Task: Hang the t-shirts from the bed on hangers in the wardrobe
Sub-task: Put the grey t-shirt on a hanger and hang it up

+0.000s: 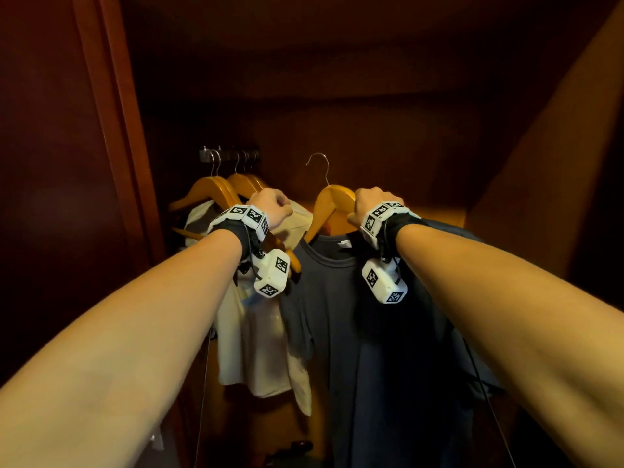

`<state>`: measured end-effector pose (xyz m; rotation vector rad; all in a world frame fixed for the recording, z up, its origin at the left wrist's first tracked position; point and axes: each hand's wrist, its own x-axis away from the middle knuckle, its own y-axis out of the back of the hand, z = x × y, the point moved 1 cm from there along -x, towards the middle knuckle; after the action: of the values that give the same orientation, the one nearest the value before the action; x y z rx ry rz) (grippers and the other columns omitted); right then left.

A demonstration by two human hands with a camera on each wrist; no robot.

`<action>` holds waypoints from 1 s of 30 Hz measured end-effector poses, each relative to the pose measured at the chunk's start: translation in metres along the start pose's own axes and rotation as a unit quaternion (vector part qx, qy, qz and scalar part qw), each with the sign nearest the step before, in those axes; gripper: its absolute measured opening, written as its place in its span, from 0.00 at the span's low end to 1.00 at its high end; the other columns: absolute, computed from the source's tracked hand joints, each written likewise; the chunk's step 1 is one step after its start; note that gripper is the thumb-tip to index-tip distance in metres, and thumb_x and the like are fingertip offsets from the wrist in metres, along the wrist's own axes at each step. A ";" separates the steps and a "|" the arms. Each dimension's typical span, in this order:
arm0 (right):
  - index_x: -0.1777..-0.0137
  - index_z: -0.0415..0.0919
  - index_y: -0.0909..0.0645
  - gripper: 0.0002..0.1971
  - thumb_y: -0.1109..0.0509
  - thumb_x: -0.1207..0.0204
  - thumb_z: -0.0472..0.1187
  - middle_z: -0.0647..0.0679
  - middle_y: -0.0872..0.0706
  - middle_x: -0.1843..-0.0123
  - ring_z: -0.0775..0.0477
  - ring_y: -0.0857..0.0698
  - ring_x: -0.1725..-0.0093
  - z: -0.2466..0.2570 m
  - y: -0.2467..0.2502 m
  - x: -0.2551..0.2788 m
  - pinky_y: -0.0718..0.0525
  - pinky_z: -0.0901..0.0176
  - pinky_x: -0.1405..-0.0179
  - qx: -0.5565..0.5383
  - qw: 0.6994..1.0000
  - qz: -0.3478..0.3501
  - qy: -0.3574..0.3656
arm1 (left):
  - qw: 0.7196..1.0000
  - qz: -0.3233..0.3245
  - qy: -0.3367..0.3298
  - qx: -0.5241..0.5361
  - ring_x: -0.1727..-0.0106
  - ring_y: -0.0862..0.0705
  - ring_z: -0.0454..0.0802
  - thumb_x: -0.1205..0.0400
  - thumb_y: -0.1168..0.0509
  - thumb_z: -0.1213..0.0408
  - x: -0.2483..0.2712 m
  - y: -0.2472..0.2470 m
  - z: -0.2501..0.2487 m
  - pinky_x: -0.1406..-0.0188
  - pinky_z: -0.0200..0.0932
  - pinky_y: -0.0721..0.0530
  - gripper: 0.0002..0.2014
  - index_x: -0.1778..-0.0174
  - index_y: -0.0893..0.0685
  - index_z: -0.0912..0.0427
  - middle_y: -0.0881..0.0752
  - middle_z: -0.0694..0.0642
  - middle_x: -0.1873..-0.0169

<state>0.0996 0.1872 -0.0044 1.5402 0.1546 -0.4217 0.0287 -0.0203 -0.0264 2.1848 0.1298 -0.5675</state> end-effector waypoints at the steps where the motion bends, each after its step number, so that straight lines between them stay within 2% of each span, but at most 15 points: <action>1: 0.41 0.40 0.21 0.15 0.31 0.21 0.49 0.43 0.18 0.53 0.39 0.17 0.56 0.004 0.000 -0.008 0.21 0.48 0.57 -0.014 1.000 -0.002 0.009 | 1.000 -0.011 0.001 -0.001 0.40 0.17 0.56 0.22 0.30 0.55 -0.004 0.003 0.001 0.36 0.53 0.18 0.03 0.53 0.15 0.45 0.15 0.55 0.42; 4: 0.41 0.40 0.21 0.15 0.31 0.21 0.48 0.42 0.17 0.52 0.37 0.16 0.54 0.019 0.002 -0.030 0.17 0.47 0.53 -0.060 0.998 -0.009 0.031 | 0.998 -0.059 0.007 0.004 0.43 0.17 0.53 0.19 0.32 0.59 -0.015 0.017 0.005 0.41 0.47 0.17 0.04 0.52 0.13 0.51 0.14 0.54 0.47; 6: 0.41 0.39 0.20 0.16 0.30 0.22 0.49 0.42 0.16 0.51 0.37 0.15 0.53 0.031 0.002 -0.044 0.15 0.46 0.50 -0.087 0.995 -0.009 0.044 | 0.995 -0.099 0.018 -0.002 0.45 0.17 0.52 0.18 0.33 0.61 -0.021 0.028 0.008 0.48 0.43 0.19 0.06 0.50 0.12 0.55 0.14 0.54 0.48; 9: 0.40 0.39 0.20 0.18 0.29 0.23 0.50 0.41 0.15 0.50 0.36 0.14 0.52 0.053 0.003 -0.062 0.15 0.48 0.52 -0.110 0.992 -0.013 0.058 | 0.985 -0.161 0.060 -0.022 0.52 0.17 0.53 0.18 0.36 0.60 -0.026 0.048 0.015 0.58 0.43 0.23 0.08 0.49 0.12 0.55 0.14 0.56 0.49; 12: 0.40 0.38 0.20 0.18 0.28 0.23 0.49 0.40 0.14 0.49 0.36 0.12 0.51 0.080 0.002 -0.081 0.13 0.45 0.49 -0.132 0.988 -0.014 0.080 | 0.965 -0.232 0.120 -0.014 0.46 0.16 0.61 0.20 0.36 0.59 -0.036 0.069 0.027 0.53 0.47 0.22 0.09 0.49 0.13 0.55 0.14 0.59 0.47; 14: 0.39 0.37 0.20 0.17 0.29 0.22 0.48 0.40 0.14 0.48 0.36 0.12 0.50 0.099 0.002 -0.094 0.13 0.44 0.48 -0.136 0.986 -0.017 0.093 | 0.953 -0.261 0.156 -0.008 0.42 0.17 0.65 0.21 0.34 0.58 -0.045 0.079 0.036 0.46 0.53 0.19 0.13 0.44 0.16 0.59 0.15 0.62 0.44; 16: 0.38 0.37 0.20 0.18 0.29 0.22 0.47 0.39 0.14 0.47 0.35 0.12 0.48 0.117 0.002 -0.106 0.13 0.43 0.46 -0.129 0.987 -0.014 0.100 | 0.947 -0.261 0.190 -0.006 0.37 0.19 0.66 0.22 0.32 0.56 -0.054 0.084 0.044 0.40 0.57 0.19 0.20 0.36 0.21 0.62 0.17 0.63 0.38; 19: 0.39 0.36 0.20 0.17 0.28 0.22 0.47 0.39 0.17 0.49 0.33 0.13 0.47 0.145 0.004 -0.120 0.14 0.45 0.47 -0.120 0.987 0.003 0.111 | 0.947 -0.230 0.223 -0.028 0.30 0.24 0.64 0.21 0.32 0.53 -0.069 0.089 0.054 0.36 0.57 0.24 0.29 0.29 0.26 0.66 0.22 0.64 0.32; 22: 0.42 0.34 0.19 0.16 0.28 0.23 0.46 0.39 0.16 0.50 0.33 0.13 0.49 0.170 0.001 -0.132 0.14 0.46 0.50 -0.117 0.986 0.006 0.123 | 0.955 -0.201 0.217 -0.018 0.33 0.22 0.63 0.22 0.31 0.51 -0.081 0.089 0.065 0.36 0.55 0.22 0.29 0.29 0.25 0.63 0.19 0.63 0.34; 24: 0.41 0.34 0.19 0.17 0.26 0.24 0.44 0.39 0.16 0.52 0.34 0.13 0.51 0.182 -0.004 -0.138 0.13 0.45 0.49 -0.109 0.986 0.014 0.127 | 0.964 -0.178 0.195 0.012 0.41 0.17 0.60 0.23 0.31 0.49 -0.087 0.088 0.073 0.43 0.51 0.18 0.26 0.33 0.20 0.60 0.15 0.61 0.41; 27: 0.40 0.34 0.19 0.19 0.24 0.27 0.43 0.38 0.15 0.50 0.36 0.16 0.54 0.194 -0.012 -0.145 0.13 0.43 0.46 -0.095 0.987 0.042 0.119 | 0.970 -0.160 0.178 0.053 0.51 0.15 0.56 0.22 0.30 0.50 -0.092 0.087 0.083 0.58 0.43 0.24 0.21 0.37 0.15 0.58 0.13 0.60 0.46; 30: 0.36 0.35 0.20 0.23 0.22 0.28 0.44 0.36 0.13 0.44 0.33 0.12 0.48 0.201 -0.021 -0.154 0.12 0.39 0.44 -0.073 0.989 0.056 0.117 | 0.970 -0.163 0.172 0.061 0.60 0.19 0.50 0.21 0.30 0.55 -0.094 0.087 0.088 0.70 0.38 0.29 0.17 0.39 0.14 0.58 0.13 0.57 0.49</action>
<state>-0.0821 0.0154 0.0384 1.4434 0.2732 -0.1365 -0.0610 -0.1331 0.0312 2.3835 0.6648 -0.3756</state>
